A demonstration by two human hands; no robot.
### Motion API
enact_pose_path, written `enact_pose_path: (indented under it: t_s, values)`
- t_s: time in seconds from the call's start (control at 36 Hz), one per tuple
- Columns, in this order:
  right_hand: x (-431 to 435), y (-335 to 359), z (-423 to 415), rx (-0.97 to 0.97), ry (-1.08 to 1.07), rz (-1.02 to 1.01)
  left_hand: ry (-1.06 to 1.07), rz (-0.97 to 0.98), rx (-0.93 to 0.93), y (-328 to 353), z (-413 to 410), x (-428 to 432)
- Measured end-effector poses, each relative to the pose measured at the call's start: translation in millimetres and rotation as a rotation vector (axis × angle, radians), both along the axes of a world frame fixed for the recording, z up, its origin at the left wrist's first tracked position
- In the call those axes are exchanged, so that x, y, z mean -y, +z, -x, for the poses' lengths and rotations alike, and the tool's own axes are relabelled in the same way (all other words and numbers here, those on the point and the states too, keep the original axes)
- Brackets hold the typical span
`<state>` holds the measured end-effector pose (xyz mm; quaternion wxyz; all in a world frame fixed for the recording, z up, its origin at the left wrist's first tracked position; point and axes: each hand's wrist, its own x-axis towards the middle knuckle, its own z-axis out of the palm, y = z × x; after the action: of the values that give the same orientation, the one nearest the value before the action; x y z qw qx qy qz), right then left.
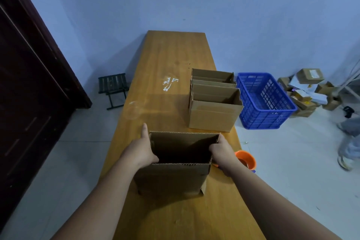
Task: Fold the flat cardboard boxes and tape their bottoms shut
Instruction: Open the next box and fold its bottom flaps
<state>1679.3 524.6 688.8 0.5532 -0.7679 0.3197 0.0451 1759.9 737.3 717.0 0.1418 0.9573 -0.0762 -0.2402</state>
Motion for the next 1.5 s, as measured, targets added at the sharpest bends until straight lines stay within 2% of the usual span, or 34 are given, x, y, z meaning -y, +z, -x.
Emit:
enact_pose_path:
  t_s: [0.06,0.14,0.22,0.31,0.42,0.56,0.67,0.81,0.92,1.17,1.33,1.42,1.5]
  values:
    - [-0.4,2.4,-5.0,-0.061,0.045,0.065,-0.001,0.028,0.008,-0.4,2.6,2.9]
    - [-4.4,10.7,-12.9,-0.223,0.259,0.193,0.033,0.022,0.068,-5.0,6.3,10.4]
    - [-7.0,9.5,-15.0,-0.251,0.309,0.240,0.099,0.208,0.025,-6.9,10.7,23.6]
    - [-4.4,4.7,-11.2,-0.195,0.253,0.104,0.185,0.414,-0.071,-5.9,13.2,29.8]
    - [4.1,12.4,-3.7,-0.140,0.273,-0.130,0.301,0.830,-0.227,-13.2,5.4,17.7]
    - [14.5,3.9,4.0,-0.115,0.188,-0.269,0.499,1.118,-0.250,-32.4,1.7,-0.5]
    - [13.4,-10.8,3.4,-0.105,0.189,-0.218,0.462,1.022,-0.319,-51.0,5.9,-4.0]
    - [12.6,-35.2,9.2,-0.080,0.162,-0.155,0.552,0.877,-0.424,-77.9,19.8,-7.8]
    - [10.2,-51.1,13.5,-0.041,0.105,-0.112,0.629,0.949,-0.409,-90.4,26.5,-9.7]
    - [5.0,-61.2,11.7,0.005,0.098,0.033,0.595,0.908,-0.365,-97.8,28.2,-7.4]
    - [6.1,-64.4,10.1,0.011,0.085,0.025,0.688,1.154,-0.422,-72.1,40.4,-7.3]
    - [6.0,-66.2,9.0,0.020,0.083,0.018,0.545,1.279,-0.452,-63.8,44.7,-16.5]
    - [7.8,-66.4,8.9,0.022,0.077,-0.026,0.325,1.215,-0.489,-64.0,46.7,-24.7]
